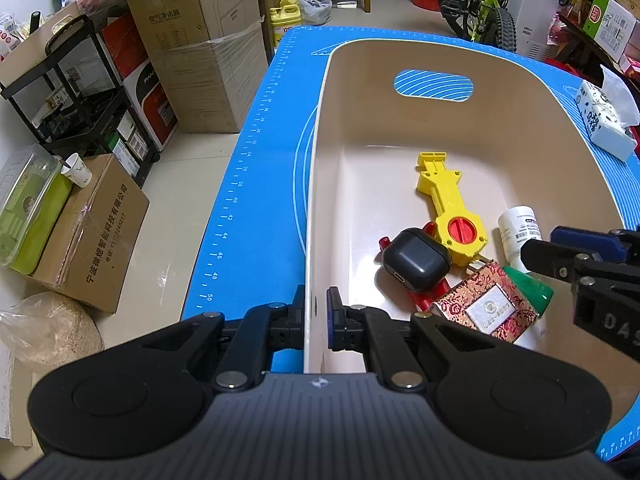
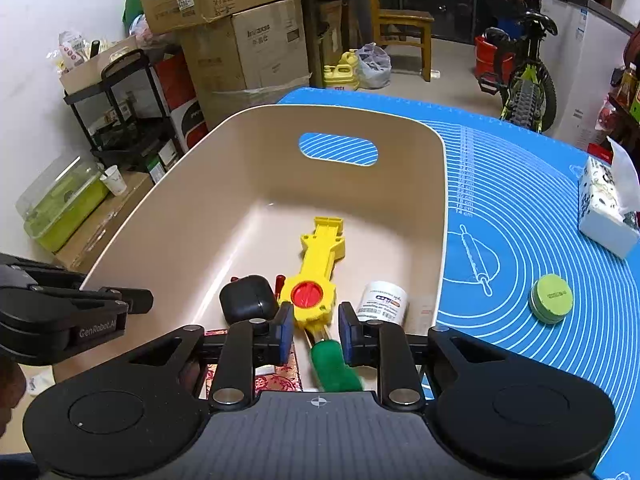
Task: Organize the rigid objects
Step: 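Lower the green bottle into the bin and open the right gripper, then move the right gripper to the green round tin and grasp it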
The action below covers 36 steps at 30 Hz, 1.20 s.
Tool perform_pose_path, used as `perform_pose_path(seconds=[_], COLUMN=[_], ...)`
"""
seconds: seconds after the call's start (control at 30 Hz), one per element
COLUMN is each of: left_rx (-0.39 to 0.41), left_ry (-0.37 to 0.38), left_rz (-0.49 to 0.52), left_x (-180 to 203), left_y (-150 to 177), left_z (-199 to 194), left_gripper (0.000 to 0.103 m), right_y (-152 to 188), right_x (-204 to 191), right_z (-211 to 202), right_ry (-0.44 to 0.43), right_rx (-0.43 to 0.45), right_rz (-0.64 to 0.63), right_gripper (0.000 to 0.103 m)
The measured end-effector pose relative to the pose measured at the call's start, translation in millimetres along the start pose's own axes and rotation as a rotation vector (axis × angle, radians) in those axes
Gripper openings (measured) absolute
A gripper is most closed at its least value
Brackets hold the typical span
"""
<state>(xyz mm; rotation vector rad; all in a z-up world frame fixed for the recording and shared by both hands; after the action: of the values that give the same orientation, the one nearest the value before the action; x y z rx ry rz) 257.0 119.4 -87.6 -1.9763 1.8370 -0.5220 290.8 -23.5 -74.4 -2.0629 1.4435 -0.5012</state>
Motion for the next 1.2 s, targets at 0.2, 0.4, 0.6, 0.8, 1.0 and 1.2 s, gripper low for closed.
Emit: perform_pose_path(seconds=[0.2, 0.4, 0.6, 0.8, 1.0, 1.2], left_rx=[0.0, 0.0, 0.0, 0.001, 0.001, 0.0], left_ry=[0.0, 0.0, -0.007, -0.016, -0.018, -0.02], left_rz=[0.0, 0.0, 0.002, 0.007, 0.009, 0.01], left_x=[-0.1, -0.1, -2.6, 0.4, 0.6, -0.1], left_y=[0.0, 0.1, 0.4, 0.9, 0.9, 0.6], left_z=[0.1, 0.1, 0.5, -0.5, -0.6, -0.7], left_gripper=[0.009, 0.009, 0.009, 0.01, 0.01, 0.01], right_y=[-8.8, -19.0, -10.1, 13.3, 37.6, 48.8], right_x=[18.3, 61.0, 114.2, 155.9, 188.2, 198.1], right_z=[-19.1, -40.0, -30.3, -1.6, 34.8, 52.3], right_ry=[0.005, 0.077, 0.136, 0.222, 0.272, 0.303], right_rx=[0.07, 0.144, 0.123, 0.058, -0.057, -0.096], right_rz=[0.036, 0.098, 0.2, 0.257, 0.306, 0.324], right_gripper=[0.054, 0.058, 0.058, 0.063, 0.064, 0.064])
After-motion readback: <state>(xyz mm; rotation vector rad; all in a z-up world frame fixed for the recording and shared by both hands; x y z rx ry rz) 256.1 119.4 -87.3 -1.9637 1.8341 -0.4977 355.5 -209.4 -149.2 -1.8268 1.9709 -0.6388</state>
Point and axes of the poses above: each gripper's, at about its wrist camera, not at the fingertips, and z roughly the way its jaws point, x to its right, y to its underside, the point moved 5 cm from there along z, roughly the way its jaws point, and after that the axes turned 9 degrees about -z, right-handed, at the moved point
